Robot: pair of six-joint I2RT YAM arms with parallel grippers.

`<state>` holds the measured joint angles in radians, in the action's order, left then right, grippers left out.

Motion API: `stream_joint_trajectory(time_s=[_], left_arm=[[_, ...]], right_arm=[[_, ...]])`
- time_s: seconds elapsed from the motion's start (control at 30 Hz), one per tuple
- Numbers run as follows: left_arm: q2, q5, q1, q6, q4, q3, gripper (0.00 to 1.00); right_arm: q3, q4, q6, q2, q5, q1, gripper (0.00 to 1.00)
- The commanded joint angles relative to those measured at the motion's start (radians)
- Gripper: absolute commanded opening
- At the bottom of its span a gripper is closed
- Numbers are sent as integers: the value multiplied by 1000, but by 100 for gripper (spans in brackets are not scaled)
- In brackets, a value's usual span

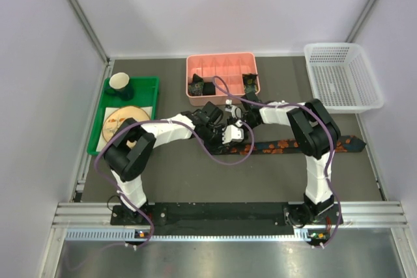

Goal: Roll the ties
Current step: Roll the tie at the center of the board.

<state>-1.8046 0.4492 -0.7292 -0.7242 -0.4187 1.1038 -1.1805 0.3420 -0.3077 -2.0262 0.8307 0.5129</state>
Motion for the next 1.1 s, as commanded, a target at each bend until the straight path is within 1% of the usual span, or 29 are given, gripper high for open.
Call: stream_joint_trajectory(time_s=[0.0, 0.23, 0.27, 0.3, 0.47, 0.67, 0.9, 1.07], left_arm=[[-27, -55, -6, -46, -77, -7, 29], [-36, -66, -6, -53, -97, -9, 27], [-36, -67, -7, -52, -97, -7, 27], [-39, -67, -7, -55, -97, -5, 27], [-42, -64, -7, -63, -97, -4, 27], [-56, -72, -7, -63, -97, 4, 27], [-55, -64, -7, -70, -92, 2, 28], [-58, -61, -7, -75, -94, 2, 28]], right_arm=[[-50, 48, -1, 34, 22, -22, 10], [-71, 114, -16, 86, 102, -88, 20], [-70, 120, -10, 104, 108, -91, 24], [-68, 132, -5, 109, 122, -90, 26], [-39, 95, -28, 130, 156, -88, 31], [-22, 69, -24, 115, 165, -56, 33], [-19, 66, 25, 72, 71, -28, 33], [-44, 103, 70, 49, 28, -27, 32]])
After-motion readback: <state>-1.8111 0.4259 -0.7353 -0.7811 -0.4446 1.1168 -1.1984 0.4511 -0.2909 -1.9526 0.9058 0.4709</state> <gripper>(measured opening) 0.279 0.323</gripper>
